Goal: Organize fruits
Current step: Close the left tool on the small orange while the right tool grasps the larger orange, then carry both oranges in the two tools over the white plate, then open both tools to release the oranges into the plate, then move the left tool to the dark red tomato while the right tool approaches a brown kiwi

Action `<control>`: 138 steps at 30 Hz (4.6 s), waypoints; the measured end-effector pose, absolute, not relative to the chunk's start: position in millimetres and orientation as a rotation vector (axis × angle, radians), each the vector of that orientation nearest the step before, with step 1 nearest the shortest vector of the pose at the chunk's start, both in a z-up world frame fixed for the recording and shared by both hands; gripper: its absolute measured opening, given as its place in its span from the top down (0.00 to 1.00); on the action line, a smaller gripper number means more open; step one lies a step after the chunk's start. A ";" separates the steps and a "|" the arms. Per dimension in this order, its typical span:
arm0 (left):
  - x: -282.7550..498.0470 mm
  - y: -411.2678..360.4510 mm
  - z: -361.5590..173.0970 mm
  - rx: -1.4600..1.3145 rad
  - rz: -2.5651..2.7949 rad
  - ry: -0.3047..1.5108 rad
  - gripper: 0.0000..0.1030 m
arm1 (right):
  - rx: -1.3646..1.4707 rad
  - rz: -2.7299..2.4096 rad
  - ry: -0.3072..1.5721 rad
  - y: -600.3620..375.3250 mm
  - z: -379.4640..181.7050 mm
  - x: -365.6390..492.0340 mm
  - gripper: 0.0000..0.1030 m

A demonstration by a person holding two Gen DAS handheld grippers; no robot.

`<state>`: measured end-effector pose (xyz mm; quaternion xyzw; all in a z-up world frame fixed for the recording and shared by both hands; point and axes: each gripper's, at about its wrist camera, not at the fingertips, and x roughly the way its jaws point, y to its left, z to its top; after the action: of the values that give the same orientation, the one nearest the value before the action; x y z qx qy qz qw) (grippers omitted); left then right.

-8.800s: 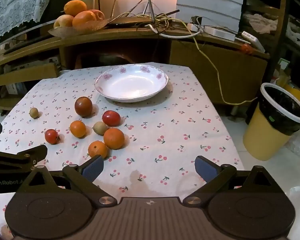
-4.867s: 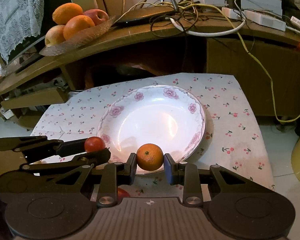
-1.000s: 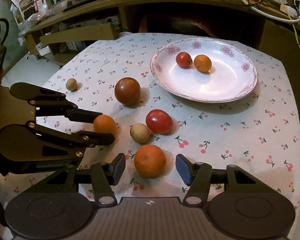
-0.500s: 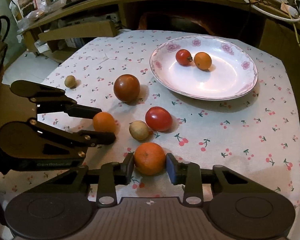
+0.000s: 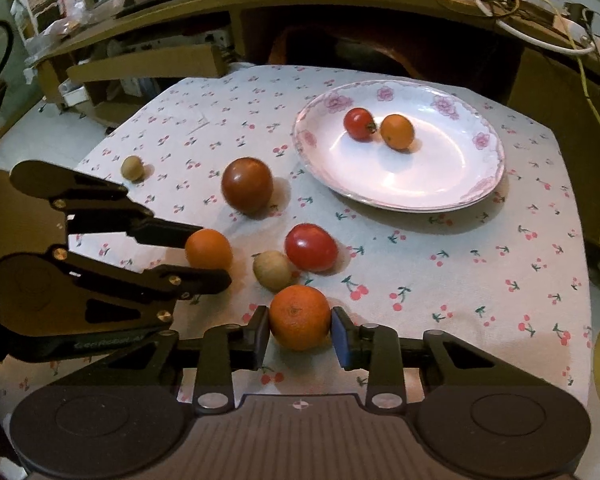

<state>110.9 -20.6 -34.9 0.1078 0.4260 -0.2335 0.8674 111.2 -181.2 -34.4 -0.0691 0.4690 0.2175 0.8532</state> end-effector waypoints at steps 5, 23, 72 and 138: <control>111.6 -25.4 -31.0 0.224 -0.494 0.879 0.63 | -0.129 0.437 0.965 -182.7 -29.4 113.7 0.68; 119.2 -27.9 -16.7 0.192 -0.487 0.837 0.63 | -0.113 0.410 0.928 -186.0 -21.3 119.0 0.68; 211.1 -52.7 -13.4 0.158 -0.406 0.796 0.65 | -0.004 0.265 0.817 -210.8 -16.7 206.4 0.64; 167.4 7.1 7.9 0.140 -0.398 0.785 0.58 | -0.021 0.358 0.825 -197.3 -15.0 175.4 0.59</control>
<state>167.4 7.1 7.9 0.0676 0.3798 -0.1926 0.9023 175.4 -197.3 -15.0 -0.0099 0.3986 0.1731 0.9006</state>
